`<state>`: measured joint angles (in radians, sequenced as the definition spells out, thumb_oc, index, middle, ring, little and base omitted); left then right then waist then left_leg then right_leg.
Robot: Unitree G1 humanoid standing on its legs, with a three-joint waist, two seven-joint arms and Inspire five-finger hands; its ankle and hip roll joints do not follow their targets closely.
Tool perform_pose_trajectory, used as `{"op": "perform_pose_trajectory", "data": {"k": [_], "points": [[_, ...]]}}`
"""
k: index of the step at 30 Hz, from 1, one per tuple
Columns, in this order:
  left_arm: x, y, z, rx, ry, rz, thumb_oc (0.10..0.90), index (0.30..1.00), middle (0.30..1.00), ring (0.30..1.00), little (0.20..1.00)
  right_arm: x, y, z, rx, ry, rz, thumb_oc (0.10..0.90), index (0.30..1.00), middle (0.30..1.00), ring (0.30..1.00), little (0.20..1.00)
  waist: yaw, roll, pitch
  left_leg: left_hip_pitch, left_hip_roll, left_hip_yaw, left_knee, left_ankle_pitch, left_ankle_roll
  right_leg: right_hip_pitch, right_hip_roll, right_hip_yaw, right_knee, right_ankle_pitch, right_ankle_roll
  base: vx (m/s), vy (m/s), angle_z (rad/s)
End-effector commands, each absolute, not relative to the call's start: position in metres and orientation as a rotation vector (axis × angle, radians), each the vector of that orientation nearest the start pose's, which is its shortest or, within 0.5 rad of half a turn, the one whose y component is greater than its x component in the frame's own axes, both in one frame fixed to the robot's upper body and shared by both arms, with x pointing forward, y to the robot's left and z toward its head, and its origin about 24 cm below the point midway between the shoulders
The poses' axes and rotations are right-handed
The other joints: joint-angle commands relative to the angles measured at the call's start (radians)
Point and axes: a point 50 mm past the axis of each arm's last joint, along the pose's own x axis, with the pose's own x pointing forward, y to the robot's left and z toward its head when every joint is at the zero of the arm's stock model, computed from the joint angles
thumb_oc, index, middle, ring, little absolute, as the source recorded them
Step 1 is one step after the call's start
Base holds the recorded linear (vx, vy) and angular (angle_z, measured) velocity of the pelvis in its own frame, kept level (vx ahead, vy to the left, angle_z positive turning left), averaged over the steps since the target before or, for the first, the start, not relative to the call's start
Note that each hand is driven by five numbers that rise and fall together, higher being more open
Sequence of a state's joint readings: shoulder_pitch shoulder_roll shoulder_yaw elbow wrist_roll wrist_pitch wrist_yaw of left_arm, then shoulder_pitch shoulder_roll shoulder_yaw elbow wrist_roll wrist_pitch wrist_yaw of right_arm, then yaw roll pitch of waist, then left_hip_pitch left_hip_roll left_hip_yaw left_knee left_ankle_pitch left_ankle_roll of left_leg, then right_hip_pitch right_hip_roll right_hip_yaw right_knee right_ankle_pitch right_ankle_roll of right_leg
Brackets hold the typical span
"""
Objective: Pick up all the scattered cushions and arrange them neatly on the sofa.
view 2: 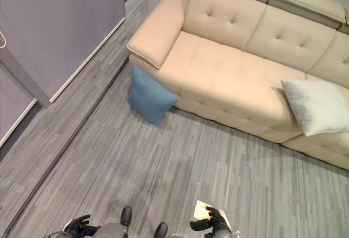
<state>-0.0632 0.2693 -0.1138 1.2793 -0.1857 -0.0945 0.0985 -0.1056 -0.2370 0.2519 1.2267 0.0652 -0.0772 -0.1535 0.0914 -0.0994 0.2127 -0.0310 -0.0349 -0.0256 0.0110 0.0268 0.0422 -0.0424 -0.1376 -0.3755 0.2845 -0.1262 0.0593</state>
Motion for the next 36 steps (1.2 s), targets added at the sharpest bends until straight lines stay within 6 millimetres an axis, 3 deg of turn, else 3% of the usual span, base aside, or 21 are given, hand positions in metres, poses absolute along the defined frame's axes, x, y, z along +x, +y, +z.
{"op": "perform_pose_trajectory", "data": {"k": [1, 4, 7, 9, 12, 16, 17, 18, 20, 24, 25, 28, 30, 36], "points": [[0.112, 0.263, -0.147, 0.225, 1.083, 0.295, 0.8, 0.9, 0.9, 0.9, 0.9, 0.154, -0.236, -0.138, -0.454, 0.964, -0.082, 0.8, 0.9, 0.9, 0.9, 0.9, 0.018, -0.007, -0.025, -0.013, -0.002, -0.034, 0.103, -0.135, -0.013, -0.017, -0.03, 0.087, 0.062, 0.117, 0.074, 0.13, 0.161, 0.1], [0.114, 0.265, -0.145, 0.213, 1.063, 0.313, 0.8, 0.9, 0.9, 0.9, 0.9, 0.154, -0.235, -0.138, -0.46, 0.966, -0.073, 0.8, 0.9, 0.9, 0.9, 0.9, 0.007, 0.001, -0.023, 0.045, -0.009, -0.063, 0.079, -0.146, -0.001, -0.072, -0.006, 0.121, 0.096, 0.124, 0.07, 0.2, 0.096, 0.06], [0.116, 0.264, -0.145, 0.218, 1.058, 0.307, 0.8, 0.9, 0.9, 0.9, 0.9, 0.154, -0.236, -0.138, -0.465, 0.968, -0.07, 0.8, 0.9, 0.9, 0.9, 0.9, -0.019, 0.001, -0.015, 0.106, -0.02, -0.097, 0.054, -0.159, -0.001, -0.109, 0.052, 0.157, 0.006, 0.104, 0.053, 0.25, 0.019, 0.16], [0.119, 0.26, -0.146, 0.222, 1.055, 0.292, 0.8, 0.9, 0.9, 0.9, 0.9, 0.156, -0.237, -0.137, -0.458, 0.964, -0.076, 0.8, 0.9, 0.9, 0.9, 0.9, -0.05, -0.005, -0.013, 0.136, -0.041, -0.143, 0.054, -0.168, -0.006, -0.162, 0.091, 0.194, -0.086, 0.138, 0.057, 0.26, 0.017, 0.45], [0.118, 0.258, -0.147, 0.226, 1.061, 0.282, 0.8, 0.9, 0.9, 0.9, 0.9, 0.155, -0.238, -0.137, -0.444, 0.962, -0.082, 0.8, 0.9, 0.9, 0.9, 0.9, -0.059, -0.004, -0.016, 0.165, -0.047, -0.163, 0.051, -0.182, -0.011, -0.168, 0.103, 0.179, -0.112, 0.145, 0.05, 0.2, -0.007, 0.6], [0.116, 0.253, -0.149, 0.243, 1.071, 0.241, 0.8, 0.9, 0.9, 0.9, 0.9, 0.142, -0.24, -0.141, -0.42, 0.991, -0.098, 0.8, 0.9, 0.9, 0.9, 0.9, -0.076, -0.003, -0.049, 0.193, -0.025, -0.176, 0.076, -0.174, -0.057, -0.116, 0.125, 0.181, -0.16, 0.127, 0.019, 0.24, -0.09, 0.4], [0.125, 0.25, -0.147, 0.256, 1.045, 0.21, 0.8, 0.9, 0.9, 0.9, 0.9, 0.141, -0.243, -0.141, -0.409, 0.99, -0.116, 0.8, 0.9, 0.9, 0.9, 0.9, -0.082, -0.024, -0.039, 0.104, 0.002, -0.1, 0.252, -0.113, -0.112, -0.041, 0.119, 0.169, -0.216, 0.12, 0.005, 0.2, -0.175, 0.72], [0.131, 0.248, -0.145, 0.259, 1.03, 0.201, 0.8, 0.9, 0.9, 0.9, 0.9, 0.142, -0.245, -0.14, -0.408, 0.988, -0.124, 0.8, 0.9, 0.9, 0.9, 0.9, -0.079, -0.032, -0.024, 0.028, 0.018, -0.049, 0.353, -0.106, -0.114, -0.026, 0.111, 0.163, -0.226, 0.118, -0.004, 0.12, -0.164, 0.66], [0.134, 0.247, -0.144, 0.262, 1.023, 0.195, 0.8, 0.9, 0.9, 0.9, 0.9, 0.141, -0.247, -0.14, -0.407, 0.996, -0.136, 0.8, 0.9, 0.9, 0.9, 0.9, -0.073, -0.042, -0.007, -0.048, 0.04, 0.02, 0.439, -0.111, -0.104, -0.007, 0.106, 0.16, -0.237, 0.107, -0.019, 0.0, -0.063, 0.34], [0.134, 0.249, -0.144, 0.254, 1.025, 0.204, 0.8, 0.9, 0.9, 0.9, 0.9, 0.132, -0.25, -0.143, -0.396, 1.03, -0.155, 0.8, 0.9, 0.9, 0.9, 0.9, -0.064, -0.058, -0.009, -0.118, 0.071, 0.09, 0.332, -0.165, -0.08, 0.031, 0.089, 0.137, -0.262, 0.083, -0.01, 0.13, 0.005, 0.09], [0.132, 0.25, -0.144, 0.248, 1.029, 0.211, 0.8, 0.9, 0.9, 0.9, 0.9, 0.131, -0.25, -0.144, -0.387, 1.032, -0.16, 0.8, 0.9, 0.9, 0.9, 0.9, -0.061, -0.057, -0.009, -0.126, 0.073, 0.091, 0.295, -0.154, -0.082, 0.04, 0.091, 0.139, -0.265, 0.077, -0.009, 0.2, 0.079, 0.16], [0.128, 0.252, -0.145, 0.215, 1.029, 0.248, 0.8, 0.9, 0.9, 0.9, 0.9, 0.129, -0.248, -0.144, -0.355, 1.033, -0.182, 0.8, 0.9, 0.9, 0.9, 0.9, -0.038, -0.041, -0.011, -0.178, 0.087, 0.089, 0.17, -0.045, -0.1, 0.084, 0.112, 0.149, -0.272, 0.045, -0.01, 0.25, 0.15, 0.06], [0.123, 0.255, -0.146, 0.211, 1.044, 0.26, 0.8, 0.9, 0.9, 0.9, 0.9, 0.128, -0.244, -0.146, -0.347, 1.035, -0.172, 0.8, 0.9, 0.9, 0.9, 0.9, -0.028, -0.038, -0.018, -0.158, 0.084, 0.093, 0.118, -0.019, -0.1, 0.108, 0.119, 0.16, -0.255, 0.026, -0.005, 0.26, 0.199, 0.0], [0.115, 0.263, -0.146, 0.229, 1.07, 0.266, 0.8, 0.9, 0.9, 0.9, 0.9, 0.136, -0.229, -0.146, -0.343, 1.01, -0.115, 0.8, 0.9, 0.9, 0.9, 0.9, -0.014, -0.047, -0.048, -0.078, 0.046, 0.101, 0.1, -0.069, -0.049, 0.074, 0.052, 0.186, -0.102, 0.043, 0.058, 0.19, 0.231, -0.25]]}}
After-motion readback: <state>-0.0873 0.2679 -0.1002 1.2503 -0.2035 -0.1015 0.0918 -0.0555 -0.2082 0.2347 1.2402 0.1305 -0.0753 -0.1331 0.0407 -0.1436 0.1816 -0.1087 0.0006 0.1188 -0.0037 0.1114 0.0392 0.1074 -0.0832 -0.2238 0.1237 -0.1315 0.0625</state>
